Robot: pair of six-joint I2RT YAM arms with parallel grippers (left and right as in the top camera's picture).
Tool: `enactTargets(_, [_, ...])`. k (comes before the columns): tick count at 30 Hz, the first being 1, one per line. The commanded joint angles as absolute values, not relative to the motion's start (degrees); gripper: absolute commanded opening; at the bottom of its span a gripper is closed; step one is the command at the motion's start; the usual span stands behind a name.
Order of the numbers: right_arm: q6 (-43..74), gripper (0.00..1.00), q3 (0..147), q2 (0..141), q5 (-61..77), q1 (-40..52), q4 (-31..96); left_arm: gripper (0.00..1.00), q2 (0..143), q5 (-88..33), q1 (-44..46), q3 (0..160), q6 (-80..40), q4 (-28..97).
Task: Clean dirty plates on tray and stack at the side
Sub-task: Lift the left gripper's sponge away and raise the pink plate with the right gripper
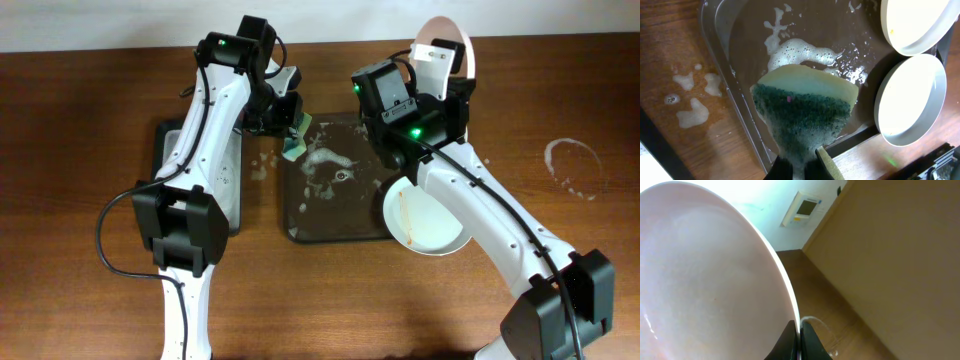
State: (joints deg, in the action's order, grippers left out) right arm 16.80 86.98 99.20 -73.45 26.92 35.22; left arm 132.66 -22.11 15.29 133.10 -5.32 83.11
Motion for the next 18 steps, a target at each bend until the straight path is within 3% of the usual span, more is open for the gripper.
enactTargets(1, [13.7, 0.04, 87.3, 99.5, -72.6, 26.1, 35.4, 0.01, 131.1, -22.5, 15.3, 134.3, -4.2, 83.0])
enactTargets(14, [9.6, 0.04, 87.3, 99.5, -65.9, 23.1, 32.0, 0.01, 131.1, -22.5, 15.3, 134.3, -4.2, 83.0])
enactTargets(18, [3.4, 0.04, 87.3, 100.3, -65.9, 21.7, 28.9, 0.01, 131.1, -22.1, 15.3, 134.2, -4.2, 83.0])
